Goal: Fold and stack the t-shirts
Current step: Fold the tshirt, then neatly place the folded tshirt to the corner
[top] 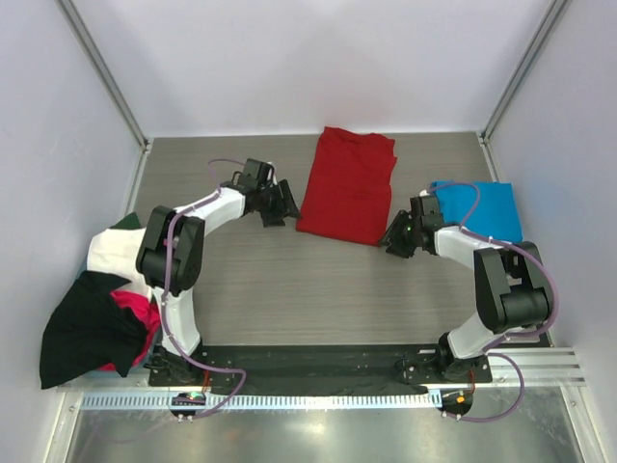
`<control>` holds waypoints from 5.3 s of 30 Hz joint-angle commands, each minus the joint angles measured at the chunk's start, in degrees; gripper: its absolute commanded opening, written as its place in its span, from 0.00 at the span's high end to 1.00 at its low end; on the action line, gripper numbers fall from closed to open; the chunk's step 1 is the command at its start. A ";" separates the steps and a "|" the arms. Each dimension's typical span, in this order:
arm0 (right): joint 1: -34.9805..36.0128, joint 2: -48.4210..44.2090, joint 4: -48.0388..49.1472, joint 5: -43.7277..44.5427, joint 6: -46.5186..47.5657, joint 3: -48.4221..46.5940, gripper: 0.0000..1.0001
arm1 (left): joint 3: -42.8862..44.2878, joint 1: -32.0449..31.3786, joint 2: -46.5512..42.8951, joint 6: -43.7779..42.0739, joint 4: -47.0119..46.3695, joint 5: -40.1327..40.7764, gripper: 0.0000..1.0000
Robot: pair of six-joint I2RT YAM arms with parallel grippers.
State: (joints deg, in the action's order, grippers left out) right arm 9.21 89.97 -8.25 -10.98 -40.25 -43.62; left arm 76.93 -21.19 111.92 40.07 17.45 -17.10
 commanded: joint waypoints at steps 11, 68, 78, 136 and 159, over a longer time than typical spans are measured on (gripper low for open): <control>0.28 3.10 7.02 -0.71 -1.67 -0.50 0.64 | -4.59 -0.17 -3.46 1.06 -6.03 -2.23 0.43; 0.46 -15.34 -11.77 -9.32 9.31 3.36 0.99 | -32.70 -3.24 -19.62 8.88 -19.74 -1.53 1.00; 0.63 -28.45 -20.75 -8.27 10.02 1.09 0.99 | -40.54 -6.85 -40.19 13.45 -14.56 -1.62 1.00; -5.61 40.64 -5.64 -5.63 4.91 -68.72 0.17 | 48.51 6.77 29.25 9.33 -6.02 -2.42 0.25; -5.44 45.10 -3.35 -7.03 11.16 -63.34 0.27 | 36.36 4.76 24.66 4.66 -3.66 1.28 0.21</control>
State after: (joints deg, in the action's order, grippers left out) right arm 3.14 133.80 -11.00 -17.34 -29.91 -103.31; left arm 110.48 -15.84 135.13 45.95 12.58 -16.73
